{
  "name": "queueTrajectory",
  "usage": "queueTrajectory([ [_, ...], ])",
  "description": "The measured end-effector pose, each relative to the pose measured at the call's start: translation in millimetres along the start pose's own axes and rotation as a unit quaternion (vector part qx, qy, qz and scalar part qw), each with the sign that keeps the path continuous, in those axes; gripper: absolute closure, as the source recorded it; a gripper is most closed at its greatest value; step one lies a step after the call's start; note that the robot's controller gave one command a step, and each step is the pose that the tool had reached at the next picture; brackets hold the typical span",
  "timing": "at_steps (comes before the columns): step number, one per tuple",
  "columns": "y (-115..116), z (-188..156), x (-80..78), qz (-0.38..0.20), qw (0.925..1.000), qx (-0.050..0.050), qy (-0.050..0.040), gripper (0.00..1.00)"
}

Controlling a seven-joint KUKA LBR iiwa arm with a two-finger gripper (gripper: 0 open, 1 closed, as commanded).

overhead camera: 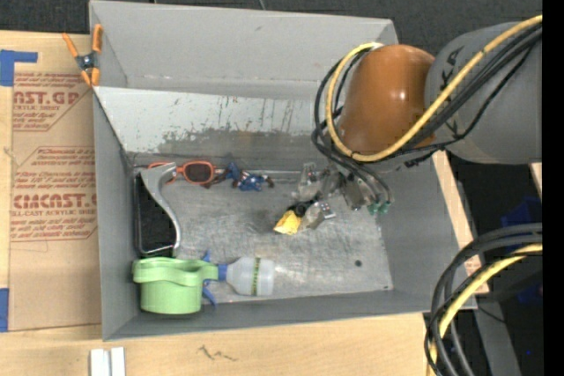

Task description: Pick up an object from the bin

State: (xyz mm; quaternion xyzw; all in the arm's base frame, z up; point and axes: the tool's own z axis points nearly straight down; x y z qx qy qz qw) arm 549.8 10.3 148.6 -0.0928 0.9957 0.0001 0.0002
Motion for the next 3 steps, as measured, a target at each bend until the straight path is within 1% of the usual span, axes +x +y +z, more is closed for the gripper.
queueTrajectory([
  [1,-3,-47,0.8,-0.003,1.0,0.0,0.0018,1.0],
  [2,-22,-42,0.3,0.001,1.0,0.002,-0.0091,1.0],
  [3,-36,-54,1.4,-0.03,0.9995,-0.002,0.005,1.0],
])
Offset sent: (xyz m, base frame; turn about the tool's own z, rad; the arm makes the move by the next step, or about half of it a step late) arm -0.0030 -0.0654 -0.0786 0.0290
